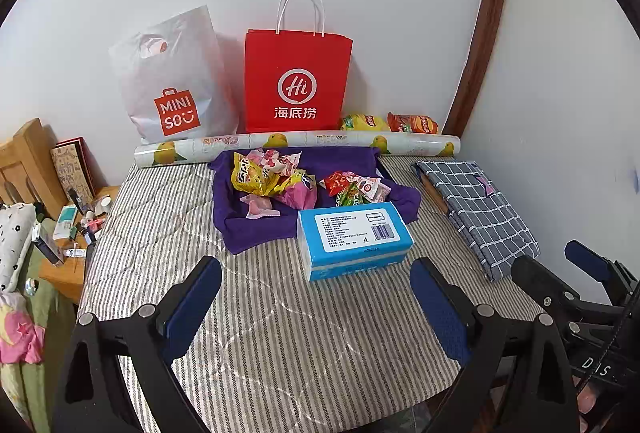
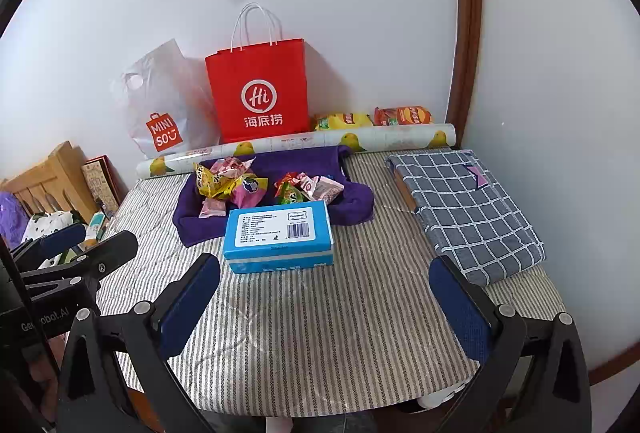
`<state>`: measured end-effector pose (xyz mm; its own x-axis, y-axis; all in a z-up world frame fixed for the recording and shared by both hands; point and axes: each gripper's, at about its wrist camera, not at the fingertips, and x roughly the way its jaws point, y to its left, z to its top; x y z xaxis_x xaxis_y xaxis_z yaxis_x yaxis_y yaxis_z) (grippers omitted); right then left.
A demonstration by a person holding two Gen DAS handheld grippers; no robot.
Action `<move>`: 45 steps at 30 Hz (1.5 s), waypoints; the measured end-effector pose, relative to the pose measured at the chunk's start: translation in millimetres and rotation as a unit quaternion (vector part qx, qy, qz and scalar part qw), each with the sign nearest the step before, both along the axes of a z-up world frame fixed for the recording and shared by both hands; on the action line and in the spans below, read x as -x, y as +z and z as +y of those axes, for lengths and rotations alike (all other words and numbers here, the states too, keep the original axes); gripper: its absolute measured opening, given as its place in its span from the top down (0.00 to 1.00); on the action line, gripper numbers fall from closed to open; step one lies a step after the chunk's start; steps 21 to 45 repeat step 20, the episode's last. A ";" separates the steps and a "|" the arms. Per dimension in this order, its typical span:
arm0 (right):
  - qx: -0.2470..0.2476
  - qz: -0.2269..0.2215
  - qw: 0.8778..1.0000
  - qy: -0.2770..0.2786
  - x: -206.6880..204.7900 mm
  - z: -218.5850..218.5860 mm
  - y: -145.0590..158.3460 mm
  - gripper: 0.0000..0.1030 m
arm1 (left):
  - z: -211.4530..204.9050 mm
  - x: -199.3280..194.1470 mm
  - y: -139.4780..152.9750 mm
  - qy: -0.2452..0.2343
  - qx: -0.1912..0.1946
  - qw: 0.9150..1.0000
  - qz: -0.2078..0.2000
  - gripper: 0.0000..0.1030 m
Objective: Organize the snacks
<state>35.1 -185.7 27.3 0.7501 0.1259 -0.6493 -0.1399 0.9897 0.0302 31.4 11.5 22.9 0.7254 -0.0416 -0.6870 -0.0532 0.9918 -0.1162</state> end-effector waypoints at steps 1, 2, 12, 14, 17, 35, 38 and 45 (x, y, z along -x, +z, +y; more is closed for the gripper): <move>0.000 0.000 1.000 0.000 0.1 -0.1 0.2 0.00 | 0.0 -0.1 0.0 0.000 0.000 1.000 0.000 0.07; 0.000 -0.001 1.000 0.000 0.0 -0.4 0.4 0.00 | 0.0 0.0 0.0 0.000 0.000 1.000 0.000 0.07; -0.001 -0.002 1.000 -0.001 -0.2 -1.0 1.5 0.00 | 0.2 0.0 -0.1 0.000 0.001 1.000 0.000 0.07; -0.002 -0.002 1.000 -0.001 -0.1 -0.8 1.5 0.00 | 0.9 -0.3 0.3 -0.001 0.000 1.000 0.001 0.07; -0.002 -0.002 1.000 -0.001 -0.1 -0.9 1.7 0.00 | 0.9 -0.5 0.4 -0.001 -0.001 1.000 0.000 0.07; -0.002 -0.002 1.000 0.000 0.1 -0.6 1.6 0.00 | 1.0 -1.7 0.5 -0.005 -0.002 1.000 -0.001 0.07; -0.002 -0.002 1.000 0.000 0.1 -0.6 1.6 0.00 | 1.0 -1.7 0.5 -0.005 -0.002 1.000 -0.001 0.07; -0.002 -0.002 1.000 0.000 0.1 -0.6 1.6 0.00 | 1.0 -1.7 0.5 -0.005 -0.002 1.000 -0.001 0.07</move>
